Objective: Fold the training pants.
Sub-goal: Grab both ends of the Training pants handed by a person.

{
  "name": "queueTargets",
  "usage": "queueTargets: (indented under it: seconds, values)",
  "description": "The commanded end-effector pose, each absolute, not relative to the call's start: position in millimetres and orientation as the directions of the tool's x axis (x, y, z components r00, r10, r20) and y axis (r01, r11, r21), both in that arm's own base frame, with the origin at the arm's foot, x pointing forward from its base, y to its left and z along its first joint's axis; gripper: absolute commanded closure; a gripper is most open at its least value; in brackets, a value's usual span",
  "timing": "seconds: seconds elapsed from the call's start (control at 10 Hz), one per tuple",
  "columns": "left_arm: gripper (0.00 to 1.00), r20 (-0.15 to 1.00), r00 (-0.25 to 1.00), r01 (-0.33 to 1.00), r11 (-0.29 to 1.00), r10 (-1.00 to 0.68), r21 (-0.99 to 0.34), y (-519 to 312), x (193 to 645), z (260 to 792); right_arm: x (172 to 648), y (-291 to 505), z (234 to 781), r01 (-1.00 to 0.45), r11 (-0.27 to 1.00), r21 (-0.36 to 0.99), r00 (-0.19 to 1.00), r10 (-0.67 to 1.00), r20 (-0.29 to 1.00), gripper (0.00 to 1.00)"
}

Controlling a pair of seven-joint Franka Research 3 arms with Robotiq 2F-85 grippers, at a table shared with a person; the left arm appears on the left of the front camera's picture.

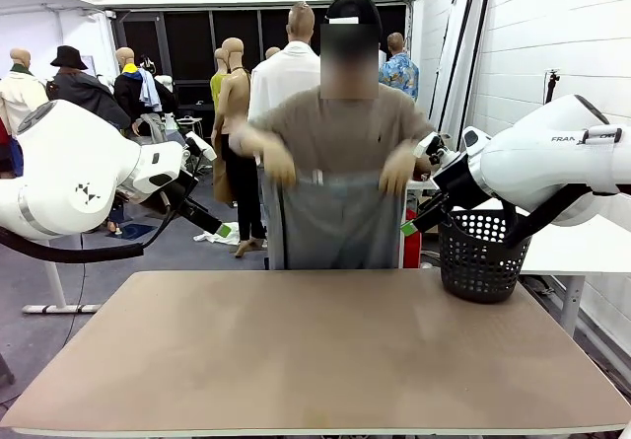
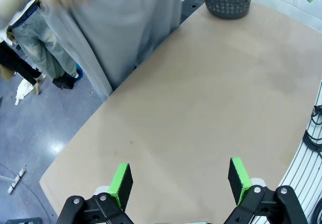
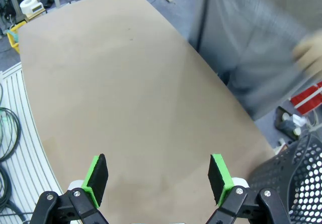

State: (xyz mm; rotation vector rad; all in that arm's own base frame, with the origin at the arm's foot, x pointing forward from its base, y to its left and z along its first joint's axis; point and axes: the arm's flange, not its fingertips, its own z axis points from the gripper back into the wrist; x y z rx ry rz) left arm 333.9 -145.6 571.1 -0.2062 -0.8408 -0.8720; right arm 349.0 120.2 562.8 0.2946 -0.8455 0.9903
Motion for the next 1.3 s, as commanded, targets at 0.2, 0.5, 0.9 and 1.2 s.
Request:
queueTargets:
  seconds: [0.2, 0.5, 0.9, 1.2]
  values:
    - [0.0, 0.725, 0.356, 0.75, 0.643, -0.59, 0.155, -144.4, 333.4, 571.4, 348.9, 120.6, 561.3, -0.833, 0.536, -0.139, 0.273, 0.615, 0.74, 0.0]
    - [0.0, 0.725, 0.356, 0.75, 0.643, -0.59, 0.155, -144.4, 333.4, 571.4, 348.9, 120.6, 561.3, -0.833, 0.536, -0.139, 0.273, 0.615, 0.74, 0.0]
    - [0.0, 0.725, 0.356, 0.75, 0.643, -0.59, 0.155, -144.4, 333.4, 571.4, 348.9, 120.6, 561.3, -0.833, 0.536, -0.139, 0.273, 0.615, 0.74, 0.0]
    - [0.0, 0.725, 0.356, 0.75, 0.643, -0.59, 0.155, -144.4, 333.4, 571.4, 348.9, 120.6, 561.3, -0.833, 0.536, -0.139, 0.273, 0.615, 0.74, 0.0]
